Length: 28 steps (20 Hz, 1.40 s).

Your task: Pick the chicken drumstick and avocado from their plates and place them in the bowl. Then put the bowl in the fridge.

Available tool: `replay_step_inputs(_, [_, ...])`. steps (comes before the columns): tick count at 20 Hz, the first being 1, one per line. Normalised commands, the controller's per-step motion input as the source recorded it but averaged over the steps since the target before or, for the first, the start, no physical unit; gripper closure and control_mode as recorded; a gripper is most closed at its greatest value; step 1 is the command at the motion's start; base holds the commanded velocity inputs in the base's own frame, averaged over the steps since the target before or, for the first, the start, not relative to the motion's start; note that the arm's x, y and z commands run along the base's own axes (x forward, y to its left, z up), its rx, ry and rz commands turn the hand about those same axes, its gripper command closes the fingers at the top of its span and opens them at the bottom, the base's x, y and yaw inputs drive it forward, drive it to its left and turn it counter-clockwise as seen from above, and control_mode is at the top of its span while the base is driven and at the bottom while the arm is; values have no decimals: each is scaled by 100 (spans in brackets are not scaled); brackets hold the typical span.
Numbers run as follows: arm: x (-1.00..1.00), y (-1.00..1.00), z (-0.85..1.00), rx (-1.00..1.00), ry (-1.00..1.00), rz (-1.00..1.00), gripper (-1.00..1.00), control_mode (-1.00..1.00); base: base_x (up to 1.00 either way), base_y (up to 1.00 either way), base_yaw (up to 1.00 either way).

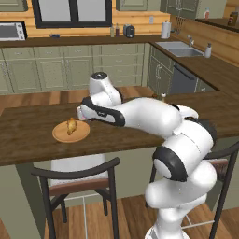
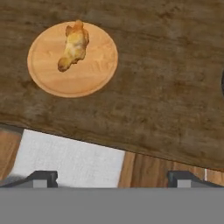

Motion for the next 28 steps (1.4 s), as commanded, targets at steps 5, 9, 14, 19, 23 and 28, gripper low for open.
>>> replay_step_inputs(5, [64, 78, -37, 0, 3, 1, -100, -100, 0, 0, 0])
replay_step_inputs(9, [62, 99, -49, 0, 0, 0, -100, -100, 0, 0, 0])
replay_step_inputs(14, [64, 77, -45, 0, 0, -1, -100, -100, 0, 0, 0])
replay_step_inputs(19, [42, 7, -23, 0, -4, -2, -100, -100, 0, 0, 0])
replay_step_inputs(23, [36, -12, -59, 0, 0, -3, -100, -100, 0, 0, 0])
replay_step_inputs(28, [45, -18, -52, 0, 0, -2, -100, -100, 0, 0, 0])
